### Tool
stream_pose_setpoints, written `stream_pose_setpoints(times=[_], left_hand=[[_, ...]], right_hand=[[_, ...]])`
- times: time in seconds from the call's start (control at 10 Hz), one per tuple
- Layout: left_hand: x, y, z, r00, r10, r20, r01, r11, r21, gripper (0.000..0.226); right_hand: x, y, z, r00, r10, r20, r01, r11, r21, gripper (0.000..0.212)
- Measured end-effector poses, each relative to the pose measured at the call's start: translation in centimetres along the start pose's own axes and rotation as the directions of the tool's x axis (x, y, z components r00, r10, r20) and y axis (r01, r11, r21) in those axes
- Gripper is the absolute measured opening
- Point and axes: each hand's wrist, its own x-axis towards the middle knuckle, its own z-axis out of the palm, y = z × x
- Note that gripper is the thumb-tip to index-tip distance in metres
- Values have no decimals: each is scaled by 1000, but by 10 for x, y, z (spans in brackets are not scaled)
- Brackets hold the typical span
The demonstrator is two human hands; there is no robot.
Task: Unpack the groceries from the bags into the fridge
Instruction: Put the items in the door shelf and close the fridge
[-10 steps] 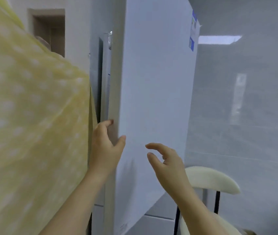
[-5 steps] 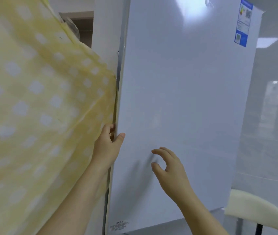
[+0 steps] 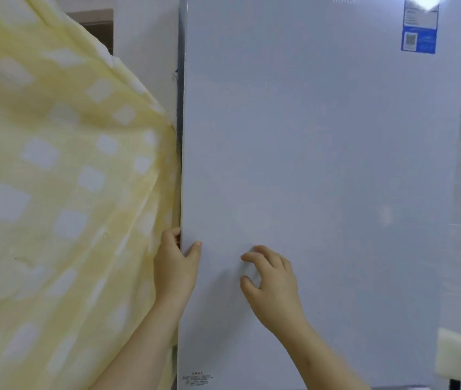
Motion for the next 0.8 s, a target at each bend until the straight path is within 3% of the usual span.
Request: stream_pose_setpoints(times=[0.1,0.2,0.4,0.6,0.8], left_hand=[[7,-16,18,998,42,56,-51,986,158,66],[13,-32,31,981,74,178,-129,938,323,76],[16,-56,41,941,49,335,-197,884,424,80],[15,-62,44,946,51,319,-198,873,447,80],[9,-52,49,931,190,310,-338,770,542,77]], right_hand=[[11,8,13,997,80,9,-79,995,-54,41],[20,16,24,983,165,85,-159,984,-80,48],[28,32,44,970,202,137,-194,979,-70,54],[25,36,49,980,171,98,-169,985,-36,51],[16,47,30,980,177,-88,-171,983,67,40]])
